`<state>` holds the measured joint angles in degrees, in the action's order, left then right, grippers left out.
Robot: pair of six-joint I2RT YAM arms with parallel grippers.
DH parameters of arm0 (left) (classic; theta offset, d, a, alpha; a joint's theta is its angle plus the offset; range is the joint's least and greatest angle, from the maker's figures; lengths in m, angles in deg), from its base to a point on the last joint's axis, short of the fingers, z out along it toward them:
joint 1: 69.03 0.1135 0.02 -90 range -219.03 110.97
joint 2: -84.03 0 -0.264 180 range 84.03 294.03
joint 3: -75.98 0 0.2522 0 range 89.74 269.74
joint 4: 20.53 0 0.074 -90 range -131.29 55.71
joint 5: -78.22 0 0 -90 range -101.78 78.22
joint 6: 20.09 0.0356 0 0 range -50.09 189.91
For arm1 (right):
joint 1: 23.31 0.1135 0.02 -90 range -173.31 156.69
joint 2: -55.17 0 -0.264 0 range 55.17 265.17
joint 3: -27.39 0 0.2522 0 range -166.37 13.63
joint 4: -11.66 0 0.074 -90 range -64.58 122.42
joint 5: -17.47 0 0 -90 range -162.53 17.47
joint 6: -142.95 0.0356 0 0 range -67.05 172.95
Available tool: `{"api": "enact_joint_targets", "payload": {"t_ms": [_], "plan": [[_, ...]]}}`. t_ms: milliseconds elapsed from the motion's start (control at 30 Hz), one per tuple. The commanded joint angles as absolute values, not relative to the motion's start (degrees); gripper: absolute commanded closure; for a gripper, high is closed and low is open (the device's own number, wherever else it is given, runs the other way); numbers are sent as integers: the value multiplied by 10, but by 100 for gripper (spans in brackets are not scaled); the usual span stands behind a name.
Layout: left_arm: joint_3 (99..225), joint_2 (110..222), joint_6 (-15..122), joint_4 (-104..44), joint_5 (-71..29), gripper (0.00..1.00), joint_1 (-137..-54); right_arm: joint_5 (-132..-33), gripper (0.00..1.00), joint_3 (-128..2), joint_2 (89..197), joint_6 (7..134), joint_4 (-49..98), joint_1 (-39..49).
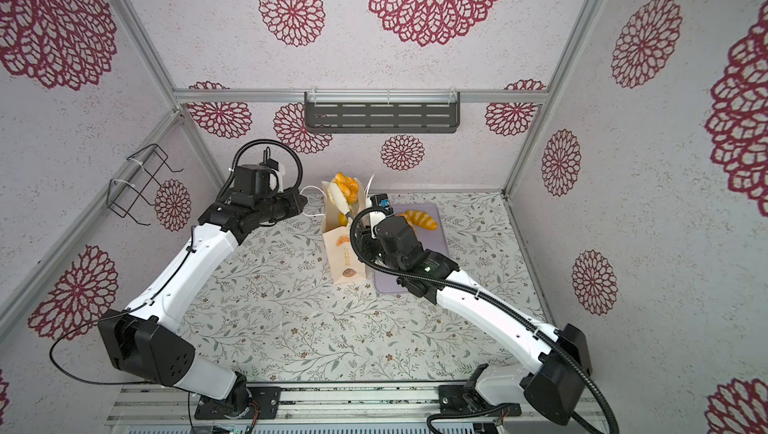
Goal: Place the fake bread into the paper bag
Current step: 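Lower the knotted bun into the bag opening held by the left gripper, then open the tongs to release the knotted bun inside the bag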
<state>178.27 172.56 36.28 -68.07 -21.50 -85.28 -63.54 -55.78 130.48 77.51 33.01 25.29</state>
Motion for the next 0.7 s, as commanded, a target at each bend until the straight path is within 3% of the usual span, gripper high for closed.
{"api": "enact_joint_targets", "payload": {"t_ms": [0, 667], "plan": [[1792, 1722, 373, -684, -214, 100, -858, -621, 55, -580, 1288, 776, 289, 256], [1792, 1719, 374, -685, -212, 100, -858, -612, 49, -579, 1279, 777, 283, 256]]}}
